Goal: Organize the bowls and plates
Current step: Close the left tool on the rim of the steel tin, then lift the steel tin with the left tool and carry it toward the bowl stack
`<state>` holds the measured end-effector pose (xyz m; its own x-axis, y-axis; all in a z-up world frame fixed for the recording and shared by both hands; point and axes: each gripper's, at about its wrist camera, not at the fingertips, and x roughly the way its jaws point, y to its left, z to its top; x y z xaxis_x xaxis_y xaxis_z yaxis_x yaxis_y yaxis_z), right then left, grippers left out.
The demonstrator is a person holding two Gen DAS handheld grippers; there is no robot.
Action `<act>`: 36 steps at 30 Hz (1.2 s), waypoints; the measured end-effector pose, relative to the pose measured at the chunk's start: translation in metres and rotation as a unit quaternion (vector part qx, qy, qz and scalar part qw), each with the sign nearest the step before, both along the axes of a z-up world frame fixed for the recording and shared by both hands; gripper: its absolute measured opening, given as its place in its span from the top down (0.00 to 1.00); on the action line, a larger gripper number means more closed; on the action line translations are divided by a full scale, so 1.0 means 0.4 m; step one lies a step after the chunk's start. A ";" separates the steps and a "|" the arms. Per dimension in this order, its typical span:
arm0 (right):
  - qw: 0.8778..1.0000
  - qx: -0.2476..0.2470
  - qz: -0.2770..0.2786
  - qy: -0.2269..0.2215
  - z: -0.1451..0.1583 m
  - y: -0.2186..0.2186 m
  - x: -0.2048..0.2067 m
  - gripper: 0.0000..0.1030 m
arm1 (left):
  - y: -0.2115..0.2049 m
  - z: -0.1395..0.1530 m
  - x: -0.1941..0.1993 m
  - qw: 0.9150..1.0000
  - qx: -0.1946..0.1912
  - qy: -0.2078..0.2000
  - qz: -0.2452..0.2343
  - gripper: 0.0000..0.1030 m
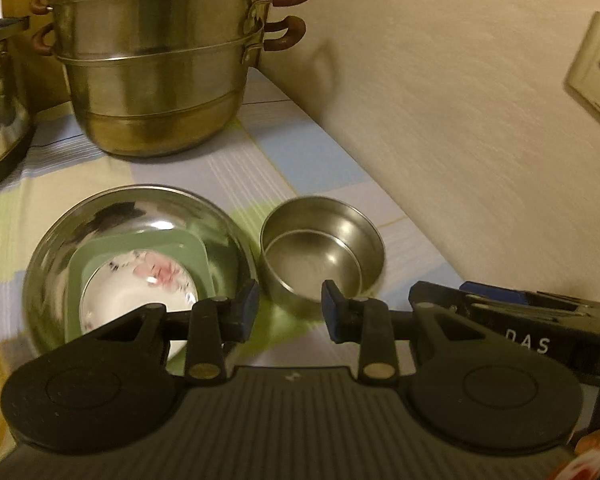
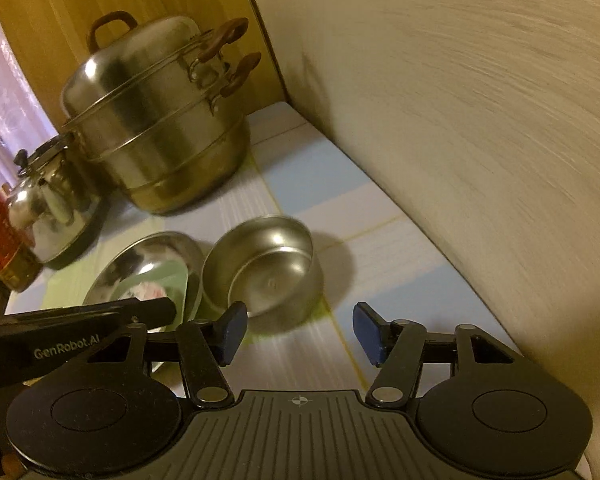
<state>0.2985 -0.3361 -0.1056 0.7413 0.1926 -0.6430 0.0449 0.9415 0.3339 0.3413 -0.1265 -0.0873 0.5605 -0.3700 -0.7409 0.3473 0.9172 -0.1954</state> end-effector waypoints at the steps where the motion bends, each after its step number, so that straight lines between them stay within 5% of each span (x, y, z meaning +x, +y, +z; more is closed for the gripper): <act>1: 1.000 -0.001 -0.002 0.000 -0.004 0.001 0.014 0.45 | -0.001 -0.007 0.013 1.000 -0.001 0.002 -0.001 0.71; 20: 0.999 -0.001 -0.020 0.030 -0.090 0.007 0.176 0.68 | -0.034 -0.090 0.169 1.000 0.003 0.010 -0.015 0.85; 30: 0.999 -0.002 -0.020 0.037 -0.098 0.000 0.188 0.91 | -0.043 -0.104 0.177 1.000 0.014 0.014 -0.021 0.90; 36: 0.999 -0.022 -0.020 0.039 -0.087 0.003 0.174 0.93 | -0.048 -0.103 0.155 0.999 0.017 0.017 -0.029 0.90</act>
<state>0.3682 -0.3347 -0.1402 0.6951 0.1335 -0.7064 0.1070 0.9524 0.2853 0.4035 -0.1459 -0.1287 0.5134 -0.3762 -0.7713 0.3939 0.9018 -0.1777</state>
